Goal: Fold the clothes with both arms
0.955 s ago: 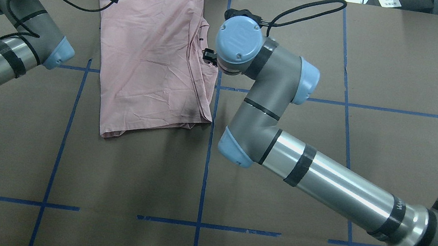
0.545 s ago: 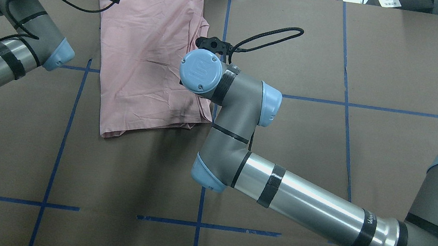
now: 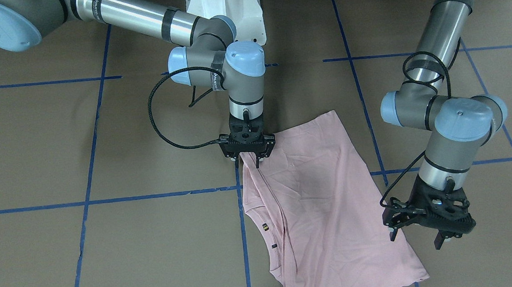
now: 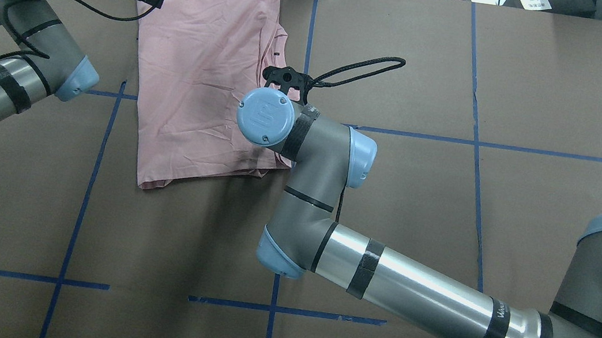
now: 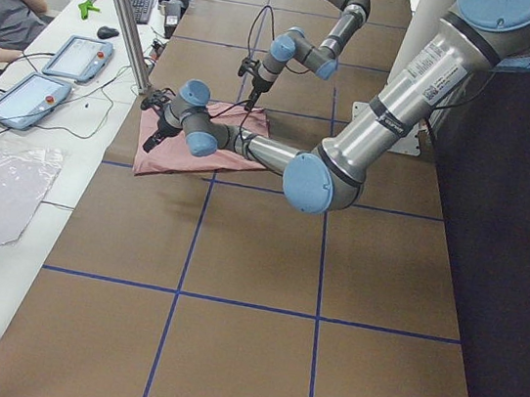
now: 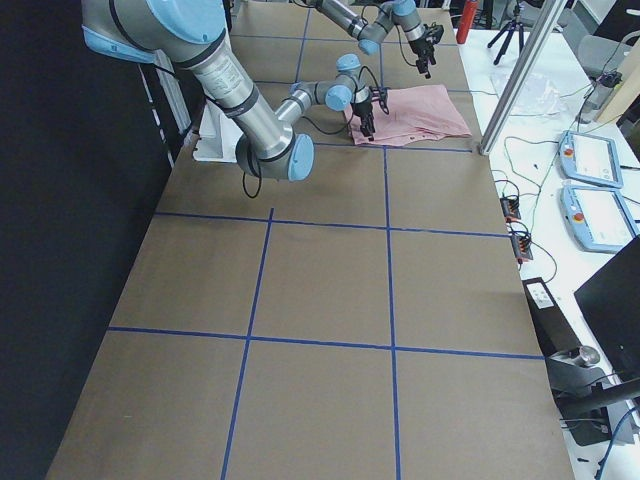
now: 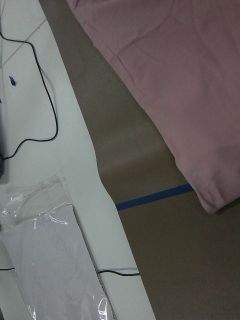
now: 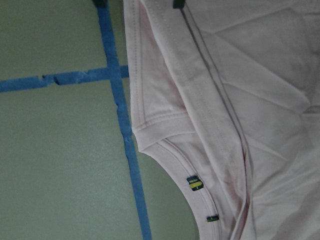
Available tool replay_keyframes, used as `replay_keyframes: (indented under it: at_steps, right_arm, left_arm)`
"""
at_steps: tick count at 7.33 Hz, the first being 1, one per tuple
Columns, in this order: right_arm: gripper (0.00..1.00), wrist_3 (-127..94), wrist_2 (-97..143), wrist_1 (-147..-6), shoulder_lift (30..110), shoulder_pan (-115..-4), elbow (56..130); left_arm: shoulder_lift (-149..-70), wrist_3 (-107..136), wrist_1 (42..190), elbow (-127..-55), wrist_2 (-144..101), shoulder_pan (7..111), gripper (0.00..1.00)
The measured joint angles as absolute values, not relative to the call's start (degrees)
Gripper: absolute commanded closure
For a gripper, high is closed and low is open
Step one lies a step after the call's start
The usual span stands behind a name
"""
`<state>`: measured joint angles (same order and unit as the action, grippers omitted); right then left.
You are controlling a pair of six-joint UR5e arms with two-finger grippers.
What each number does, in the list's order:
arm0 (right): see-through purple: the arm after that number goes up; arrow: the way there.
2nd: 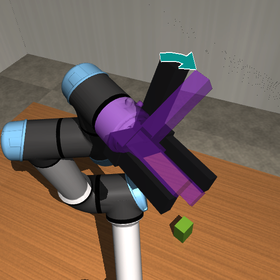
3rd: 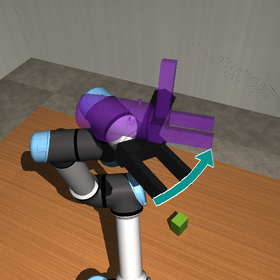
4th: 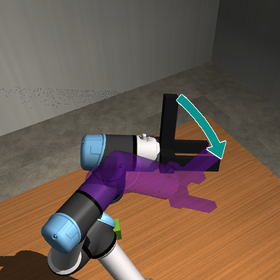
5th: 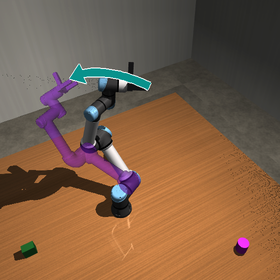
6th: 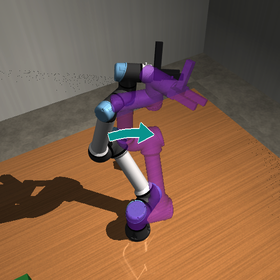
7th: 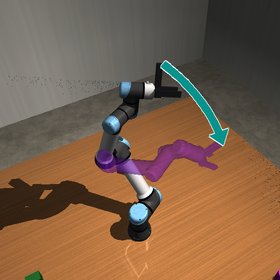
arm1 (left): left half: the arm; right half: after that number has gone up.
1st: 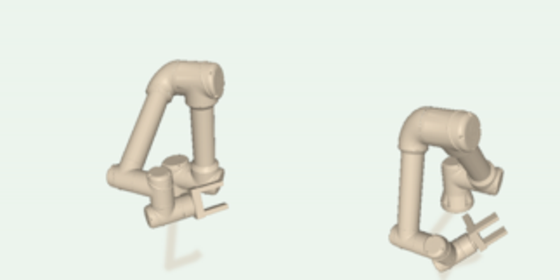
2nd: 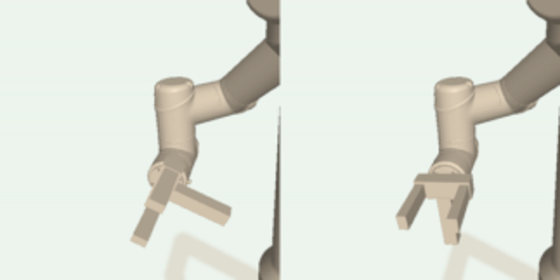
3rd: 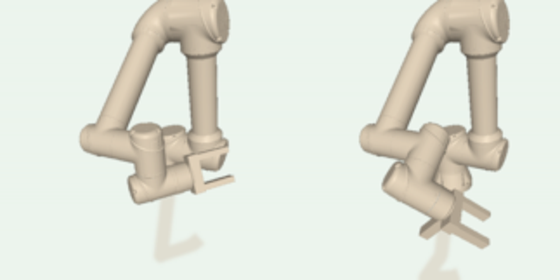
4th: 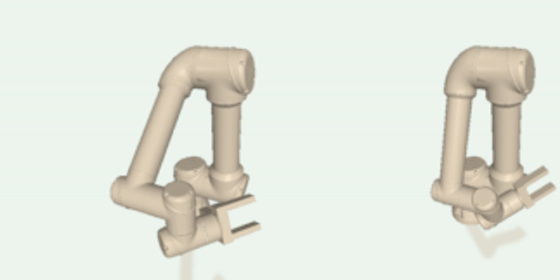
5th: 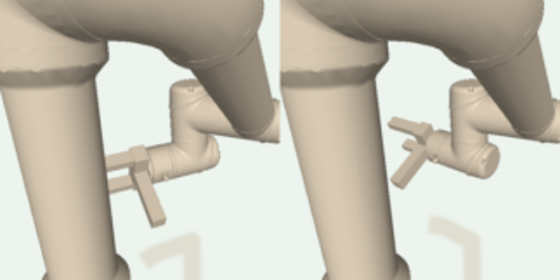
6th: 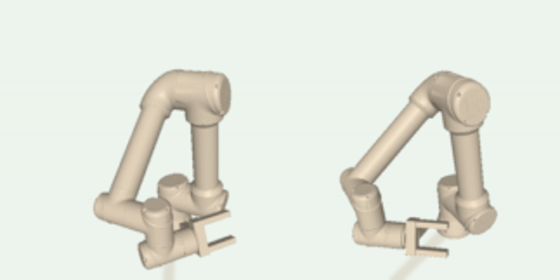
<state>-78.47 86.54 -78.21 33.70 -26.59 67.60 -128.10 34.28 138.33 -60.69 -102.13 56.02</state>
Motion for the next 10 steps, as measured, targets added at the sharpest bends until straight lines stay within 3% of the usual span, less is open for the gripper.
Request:
replay_keyframes:
  at_steps: [4, 10]
  right_arm:
    - [0.56, -79.3, 85.0, -77.8, 33.6, -25.8, 66.4]
    - [0.56, -80.1, 84.5, -76.1, 33.7, -25.7, 66.1]
  left_arm:
    - [-127.7, 34.3, 138.3, -61.0, -102.1, 56.0, 0.0]
    - [-127.3, 34.3, 138.3, -61.3, -102.1, 56.0, 0.0]
